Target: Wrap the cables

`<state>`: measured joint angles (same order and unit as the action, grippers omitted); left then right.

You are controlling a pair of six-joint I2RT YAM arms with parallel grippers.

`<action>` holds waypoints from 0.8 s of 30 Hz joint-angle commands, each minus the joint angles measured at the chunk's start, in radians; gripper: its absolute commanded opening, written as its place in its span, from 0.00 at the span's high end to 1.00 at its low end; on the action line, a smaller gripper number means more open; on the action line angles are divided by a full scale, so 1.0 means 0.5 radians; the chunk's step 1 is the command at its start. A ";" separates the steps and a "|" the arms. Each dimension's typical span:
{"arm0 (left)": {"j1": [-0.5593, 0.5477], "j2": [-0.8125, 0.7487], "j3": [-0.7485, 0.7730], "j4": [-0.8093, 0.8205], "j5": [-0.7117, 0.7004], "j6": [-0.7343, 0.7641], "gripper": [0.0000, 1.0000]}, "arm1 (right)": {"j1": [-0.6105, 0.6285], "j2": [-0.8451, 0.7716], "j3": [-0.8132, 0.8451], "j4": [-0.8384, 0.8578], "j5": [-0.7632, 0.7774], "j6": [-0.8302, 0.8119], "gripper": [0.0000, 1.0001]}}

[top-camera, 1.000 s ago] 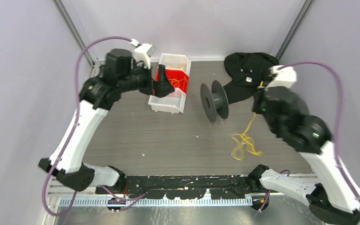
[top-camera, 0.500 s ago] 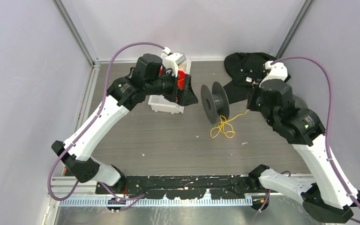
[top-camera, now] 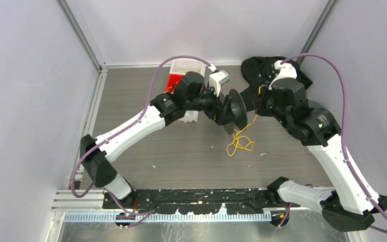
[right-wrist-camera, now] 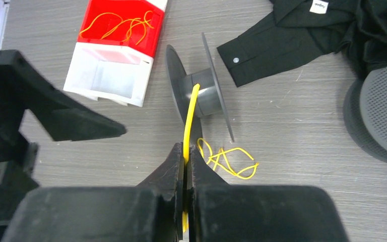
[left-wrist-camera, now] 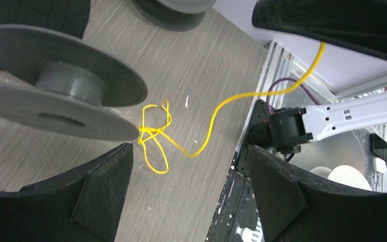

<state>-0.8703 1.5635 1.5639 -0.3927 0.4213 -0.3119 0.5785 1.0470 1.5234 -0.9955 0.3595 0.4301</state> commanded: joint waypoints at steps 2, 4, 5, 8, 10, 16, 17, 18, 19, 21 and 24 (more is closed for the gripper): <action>-0.025 0.068 -0.028 0.478 0.148 -0.086 0.15 | -0.008 -0.016 0.005 0.110 -0.102 0.089 1.00; -0.037 0.113 -0.009 0.524 0.202 -0.117 0.15 | -0.008 -0.011 0.014 0.103 -0.116 0.105 1.00; -0.050 0.127 -0.003 0.541 0.225 -0.118 0.15 | -0.008 -0.007 0.020 0.097 -0.120 0.114 1.00; -0.089 0.136 -0.041 0.651 0.309 -0.139 0.14 | -0.011 0.011 0.037 0.078 -0.127 0.154 1.00; -0.100 0.105 -0.118 0.808 0.398 -0.207 0.14 | -0.014 0.028 0.058 0.058 -0.134 0.178 1.00; -0.108 0.013 -0.375 1.182 0.559 -0.382 0.17 | -0.023 0.061 0.085 0.043 -0.197 0.235 1.00; -0.110 0.008 -0.397 1.217 0.555 -0.397 0.17 | -0.022 0.064 0.083 0.045 -0.207 0.247 1.00; -0.116 0.007 -0.410 1.247 0.540 -0.414 0.17 | -0.024 0.069 0.078 0.050 -0.212 0.255 1.00; -0.121 0.015 -0.412 1.267 0.512 -0.425 0.18 | -0.025 0.070 0.073 0.056 -0.219 0.265 1.00; -0.137 0.038 -0.397 1.288 0.450 -0.446 0.21 | -0.024 0.075 0.062 0.067 -0.234 0.284 1.00; -0.154 0.074 -0.378 1.306 0.370 -0.475 0.28 | -0.024 0.072 0.053 0.081 -0.242 0.314 1.00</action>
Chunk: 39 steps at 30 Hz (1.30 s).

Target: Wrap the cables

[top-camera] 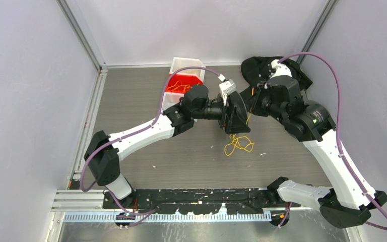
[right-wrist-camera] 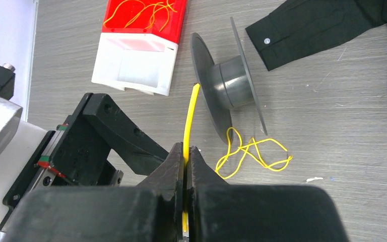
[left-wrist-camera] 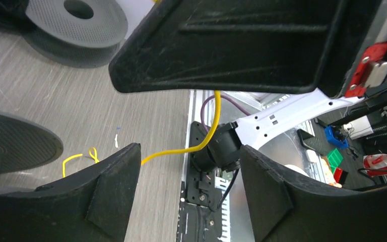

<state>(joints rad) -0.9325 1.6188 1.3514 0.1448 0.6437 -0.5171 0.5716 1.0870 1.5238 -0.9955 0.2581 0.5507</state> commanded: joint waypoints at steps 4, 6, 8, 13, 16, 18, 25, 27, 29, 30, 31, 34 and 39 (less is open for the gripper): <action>-0.031 -0.001 0.055 0.310 -0.113 -0.138 0.34 | -0.010 -0.009 0.036 0.086 -0.051 0.103 1.00; -0.034 0.030 0.082 0.321 -0.104 -0.157 0.35 | -0.010 -0.010 0.028 0.091 -0.057 0.116 1.00; -0.037 0.050 0.093 0.334 -0.097 -0.177 0.41 | -0.011 -0.008 0.021 0.094 -0.059 0.130 1.00; -0.037 0.051 0.104 0.325 -0.080 -0.214 0.80 | -0.010 -0.015 0.005 0.081 -0.006 0.160 1.00; -0.037 0.007 0.123 0.142 -0.125 -0.137 0.99 | -0.035 -0.011 0.033 0.015 0.109 0.175 0.66; -0.033 -0.050 0.108 -0.005 -0.186 -0.078 1.00 | -0.076 -0.024 0.058 -0.022 0.168 0.159 0.48; 0.072 -0.533 -0.110 -0.434 -0.428 -0.015 1.00 | -0.302 -0.107 0.134 -0.083 0.318 0.054 0.18; 0.104 -0.697 -0.178 -0.575 -0.528 0.007 1.00 | -0.360 -0.103 0.095 -0.097 0.331 0.000 0.16; 0.138 -0.837 -0.191 -0.706 -0.644 0.026 1.00 | -0.407 -0.090 -0.003 -0.125 0.344 -0.012 0.15; 0.163 -0.890 -0.178 -0.772 -0.683 0.033 1.00 | -0.430 -0.085 -0.081 -0.123 0.326 -0.012 0.15; 0.188 -0.930 -0.157 -0.830 -0.696 0.043 1.00 | -0.453 -0.084 -0.161 -0.095 0.289 -0.010 0.16; 0.246 -0.994 -0.075 -0.985 -0.736 0.060 1.00 | -0.468 -0.041 -0.399 0.001 0.104 -0.015 0.17; 0.350 -1.027 0.073 -1.181 -0.783 0.124 1.00 | -0.467 0.116 -0.587 0.170 -0.154 -0.053 0.19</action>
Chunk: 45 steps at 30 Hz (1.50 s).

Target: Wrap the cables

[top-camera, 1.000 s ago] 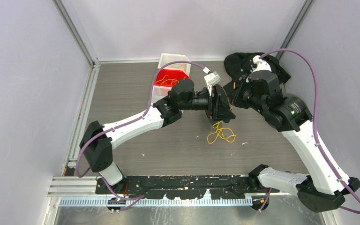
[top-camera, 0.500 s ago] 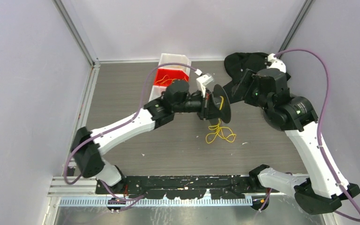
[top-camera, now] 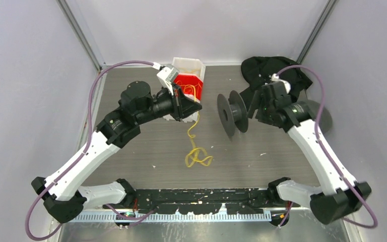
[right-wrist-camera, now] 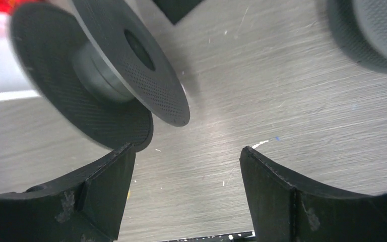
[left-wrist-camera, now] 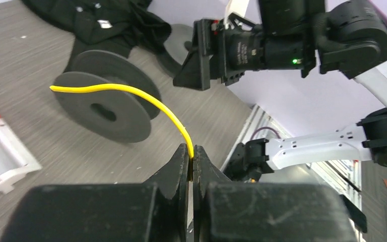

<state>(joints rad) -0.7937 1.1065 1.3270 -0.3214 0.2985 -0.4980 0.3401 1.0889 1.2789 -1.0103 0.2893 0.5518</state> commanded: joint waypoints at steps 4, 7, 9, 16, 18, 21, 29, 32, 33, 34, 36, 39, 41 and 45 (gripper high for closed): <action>0.172 -0.012 0.188 -0.313 -0.038 0.080 1.00 | -0.005 0.256 -0.107 0.362 -0.231 -0.128 0.20; 0.202 -0.007 0.217 -0.341 -0.001 0.073 1.00 | -0.003 0.420 -0.100 0.497 -0.211 -0.193 0.22; 0.205 -0.004 0.213 -0.345 0.013 0.068 1.00 | -0.003 0.527 -0.100 0.585 -0.164 -0.234 0.24; 0.216 -0.042 0.198 -0.379 -0.051 0.085 1.00 | 0.018 0.697 -0.078 0.802 -0.225 -0.214 0.57; 0.222 -0.054 0.197 -0.396 -0.079 0.096 1.00 | 0.044 0.705 -0.073 0.857 -0.194 -0.177 0.79; 0.224 -0.068 0.193 -0.403 -0.093 0.103 1.00 | 0.125 0.763 -0.016 0.909 -0.079 -0.072 0.99; 0.228 -0.094 0.190 -0.403 -0.107 0.097 1.00 | 0.384 1.069 0.262 1.054 0.445 0.178 0.99; 0.226 -0.106 0.190 -0.411 -0.112 0.097 1.00 | 0.428 1.196 0.378 1.096 0.583 0.228 1.00; 0.227 -0.110 0.190 -0.414 -0.115 0.097 1.00 | 0.431 1.244 0.432 1.097 0.594 0.252 1.00; 0.228 -0.115 0.189 -0.416 -0.119 0.097 1.00 | 0.438 1.291 0.472 1.099 0.613 0.264 1.00; 0.228 -0.125 0.180 -0.413 -0.121 0.096 1.00 | 0.459 1.373 0.520 1.126 0.659 0.279 0.99; 0.228 -0.130 0.175 -0.422 -0.115 0.091 1.00 | 0.464 1.472 0.579 1.151 0.641 0.348 0.99; 0.228 -0.130 0.173 -0.423 -0.103 0.085 1.00 | 0.461 1.527 0.614 1.158 0.588 0.376 0.99; 0.228 -0.129 0.158 -0.411 -0.069 0.068 1.00 | 0.477 1.580 0.675 1.151 0.444 0.381 0.72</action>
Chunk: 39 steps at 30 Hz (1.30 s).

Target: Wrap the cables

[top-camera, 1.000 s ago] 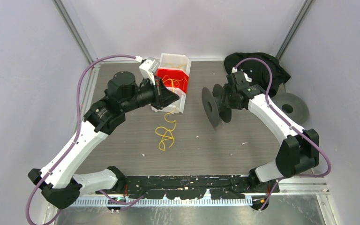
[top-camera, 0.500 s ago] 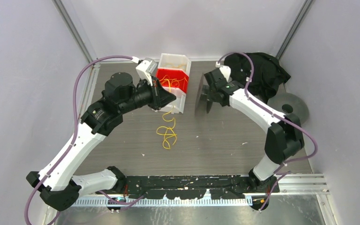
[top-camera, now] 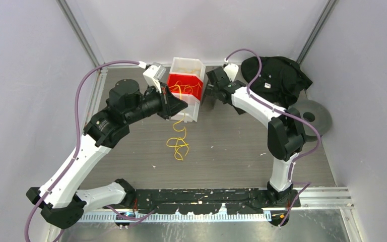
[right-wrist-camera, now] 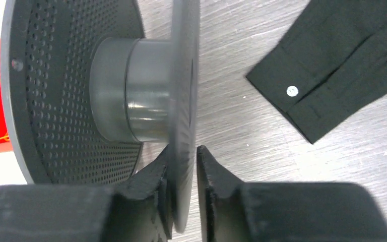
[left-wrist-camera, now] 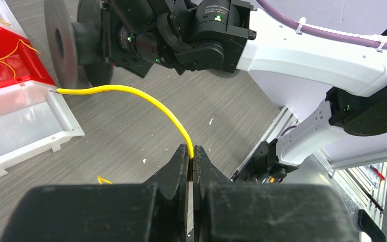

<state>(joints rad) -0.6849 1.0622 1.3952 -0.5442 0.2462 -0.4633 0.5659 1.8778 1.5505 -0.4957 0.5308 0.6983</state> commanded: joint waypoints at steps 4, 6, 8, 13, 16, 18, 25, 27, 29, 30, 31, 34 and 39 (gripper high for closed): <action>0.011 -0.041 -0.001 0.062 0.058 -0.018 1.00 | 0.036 -0.028 0.120 0.120 -0.085 0.091 0.50; 0.011 -0.036 -0.005 0.076 0.075 -0.024 1.00 | 0.038 -0.051 0.111 0.117 -0.106 0.097 0.43; 0.011 -0.029 -0.007 0.088 0.089 -0.028 1.00 | 0.039 -0.077 0.108 0.111 -0.120 0.097 0.40; 0.011 -0.017 -0.020 0.121 0.104 -0.049 1.00 | 0.040 -0.143 0.108 0.099 -0.129 0.098 0.34; 0.010 -0.014 -0.026 0.129 0.107 -0.058 1.00 | 0.037 -0.198 0.114 0.091 -0.119 0.086 0.29; 0.010 -0.011 -0.025 0.135 0.107 -0.063 1.00 | 0.037 -0.238 0.117 0.079 -0.107 0.080 0.28; 0.011 0.018 -0.012 0.161 0.111 -0.069 1.00 | 0.037 -0.463 0.069 0.056 -0.072 0.040 0.24; 0.010 0.030 -0.010 0.171 0.112 -0.076 1.00 | 0.037 -0.527 0.043 0.038 -0.068 0.027 0.24; 0.009 0.042 -0.001 0.186 0.108 -0.088 1.00 | 0.037 -0.611 -0.006 0.020 -0.084 0.014 0.24; 0.010 0.052 0.019 0.184 0.102 -0.093 1.00 | 0.038 -0.659 -0.043 0.014 -0.107 0.004 0.24; 0.011 0.065 0.044 0.172 0.089 -0.099 1.00 | 0.038 -0.718 -0.086 0.006 -0.136 -0.004 0.24; 0.011 0.128 0.219 0.038 -0.002 -0.115 1.00 | 0.039 -0.966 -0.337 0.106 -0.376 -0.089 0.24; 0.011 0.244 0.569 -0.173 -0.094 -0.132 1.00 | 0.161 -1.453 -0.920 0.361 -0.968 -0.306 0.24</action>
<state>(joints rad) -0.6849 1.1793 1.5478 -0.5873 0.2401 -0.5167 0.5884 1.3014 1.2514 -0.4229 0.2741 0.6460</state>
